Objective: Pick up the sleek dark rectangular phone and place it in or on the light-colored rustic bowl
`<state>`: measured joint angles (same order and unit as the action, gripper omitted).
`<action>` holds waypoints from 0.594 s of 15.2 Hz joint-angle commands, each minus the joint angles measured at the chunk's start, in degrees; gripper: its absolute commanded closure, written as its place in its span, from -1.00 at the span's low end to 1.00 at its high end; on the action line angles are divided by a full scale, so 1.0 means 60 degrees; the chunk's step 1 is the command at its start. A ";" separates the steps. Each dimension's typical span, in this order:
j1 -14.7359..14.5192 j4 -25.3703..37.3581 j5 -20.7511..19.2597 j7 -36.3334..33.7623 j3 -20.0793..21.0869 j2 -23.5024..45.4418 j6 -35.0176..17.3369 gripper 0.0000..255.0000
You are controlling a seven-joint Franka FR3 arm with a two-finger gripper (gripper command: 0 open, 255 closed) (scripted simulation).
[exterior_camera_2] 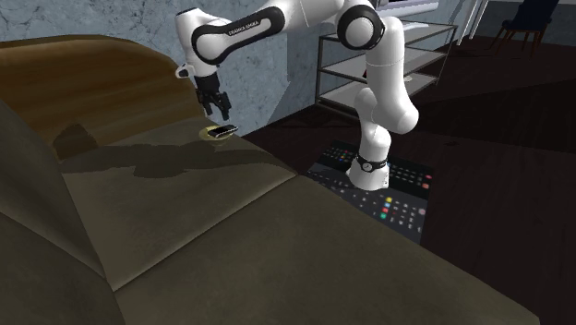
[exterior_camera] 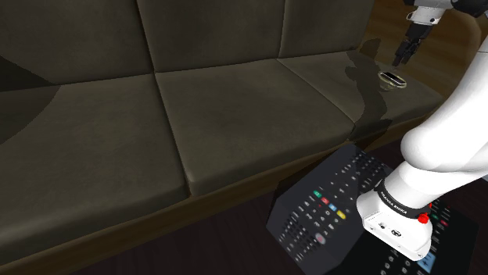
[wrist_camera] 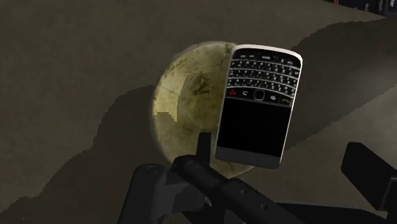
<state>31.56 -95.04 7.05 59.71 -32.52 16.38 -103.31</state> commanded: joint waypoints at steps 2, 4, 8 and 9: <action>0.0057 0.0841 0.0000 -0.0030 -0.0016 0.0041 0.0810 -1.00; 0.0056 0.0839 -0.0001 -0.0031 -0.0016 0.0040 0.0809 -1.00; 0.0057 0.0841 0.0000 -0.0030 -0.0016 0.0041 0.0810 -1.00; 0.0057 0.0841 0.0000 -0.0030 -0.0016 0.0041 0.0810 -1.00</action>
<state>31.90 -90.01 7.06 59.52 -32.61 16.63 -98.46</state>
